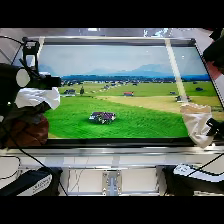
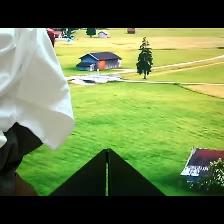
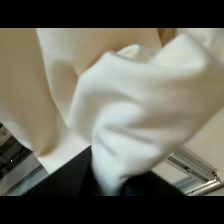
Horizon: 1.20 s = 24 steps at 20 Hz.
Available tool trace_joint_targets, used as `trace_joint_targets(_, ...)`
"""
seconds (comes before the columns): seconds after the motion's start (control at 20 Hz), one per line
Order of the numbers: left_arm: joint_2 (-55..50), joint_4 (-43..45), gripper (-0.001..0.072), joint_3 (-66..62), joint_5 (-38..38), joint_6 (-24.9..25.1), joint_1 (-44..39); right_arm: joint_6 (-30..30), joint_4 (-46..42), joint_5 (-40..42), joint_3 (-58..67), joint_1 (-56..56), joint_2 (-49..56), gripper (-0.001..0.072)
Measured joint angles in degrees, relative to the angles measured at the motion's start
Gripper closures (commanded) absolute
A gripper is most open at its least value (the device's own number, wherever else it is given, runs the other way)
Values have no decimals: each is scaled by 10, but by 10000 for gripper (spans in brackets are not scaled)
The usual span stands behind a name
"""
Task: Fold the shirts.
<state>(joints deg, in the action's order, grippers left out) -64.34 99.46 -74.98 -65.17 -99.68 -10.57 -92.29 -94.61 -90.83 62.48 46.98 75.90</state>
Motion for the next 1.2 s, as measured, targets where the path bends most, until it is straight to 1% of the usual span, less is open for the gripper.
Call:
trace_joint_targets(0.05,0,-2,696,0,0,0,-1,2,-3,-13,1,11,-10,17)
trace_joint_targets(0.15,0,-4,695,0,-3,0,-1,2,-5,-42,30,25,-31,19)
trace_joint_targets(0.2,0,-5,696,0,-4,0,-1,3,0,-55,52,29,-43,80)
trace_joint_targets(0.25,0,-6,696,0,-4,0,-2,3,19,-59,79,32,-57,320)
trace_joint_targets(0.3,0,-6,695,0,-4,0,-2,4,51,-61,102,33,-70,646)
trace_joint_targets(0.35,0,-7,696,0,-5,0,-2,9,98,-57,123,33,-85,697)
trace_joint_targets(0.4,0,-7,696,0,-4,0,-2,21,160,-50,139,28,-99,698)
trace_joint_targets(0.5,0,-8,695,0,-5,0,-2,78,285,-39,157,2,-123,697)
trace_joint_targets(0.6,0,-8,695,0,-5,0,-2,133,376,-37,167,-40,-139,697)
trace_joint_targets(0.65,0,-10,695,0,-5,0,-2,153,401,-34,170,-63,-144,697)
trace_joint_targets(0.85,0,-26,695,0,-17,0,-2,194,427,-29,176,-144,-153,696)
trace_joint_targets(1.0,0,-44,695,0,-29,0,-2,205,433,-24,177,-177,-156,696)
trace_joint_targets(1.2,0,-58,695,0,-36,-1,-2,210,435,-21,177,-193,-157,696)
